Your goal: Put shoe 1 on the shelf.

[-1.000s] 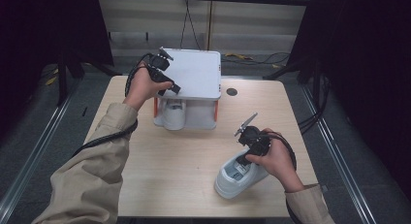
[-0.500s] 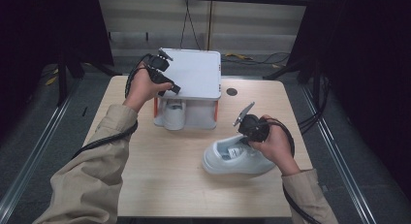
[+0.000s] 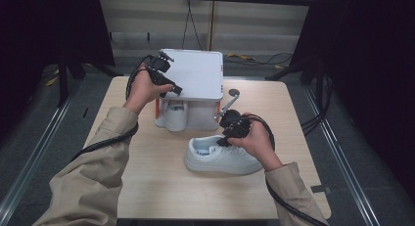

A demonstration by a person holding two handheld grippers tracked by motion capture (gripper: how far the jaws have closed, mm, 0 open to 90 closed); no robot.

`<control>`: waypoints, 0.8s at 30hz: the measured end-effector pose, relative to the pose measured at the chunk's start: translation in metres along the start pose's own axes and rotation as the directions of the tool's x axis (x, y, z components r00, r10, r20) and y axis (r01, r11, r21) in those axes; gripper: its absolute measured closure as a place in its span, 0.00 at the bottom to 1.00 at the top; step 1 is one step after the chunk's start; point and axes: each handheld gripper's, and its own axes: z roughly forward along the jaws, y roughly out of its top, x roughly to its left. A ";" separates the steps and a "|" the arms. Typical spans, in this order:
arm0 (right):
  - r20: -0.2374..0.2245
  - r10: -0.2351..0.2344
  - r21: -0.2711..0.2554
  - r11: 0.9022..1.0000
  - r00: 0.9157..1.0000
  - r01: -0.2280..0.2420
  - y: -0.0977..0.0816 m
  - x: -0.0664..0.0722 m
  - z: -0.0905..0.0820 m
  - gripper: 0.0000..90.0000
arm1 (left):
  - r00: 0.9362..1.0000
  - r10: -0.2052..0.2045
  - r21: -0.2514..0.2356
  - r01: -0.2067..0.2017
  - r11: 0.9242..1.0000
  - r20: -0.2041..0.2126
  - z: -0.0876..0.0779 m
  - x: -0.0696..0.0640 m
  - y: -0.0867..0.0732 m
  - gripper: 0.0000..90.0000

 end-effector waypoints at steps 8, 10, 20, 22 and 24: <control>-0.102 -0.011 -0.020 1.000 0.995 0.009 0.031 0.046 -0.009 0.44 | 1.000 -0.005 -0.012 0.005 1.000 -0.002 0.000 0.000 -0.002 0.26; -0.137 0.000 -0.001 1.000 0.991 0.000 0.036 0.054 0.004 0.44 | 1.000 -0.006 -0.009 0.006 1.000 -0.004 0.000 -0.001 -0.001 0.26; -0.163 0.086 0.056 0.995 0.983 -0.078 0.050 0.066 0.056 0.65 | 1.000 -0.001 -0.020 0.001 1.000 0.001 -0.001 0.000 -0.003 0.27; -0.135 0.072 0.068 0.996 0.988 -0.063 0.052 0.066 0.061 0.76 | 1.000 -0.003 -0.026 0.003 1.000 0.002 -0.001 0.000 -0.003 0.27; -0.166 0.107 0.085 0.992 0.980 -0.094 0.052 0.064 0.061 0.80 | 1.000 -0.003 -0.031 0.003 1.000 0.003 -0.001 0.000 -0.004 0.27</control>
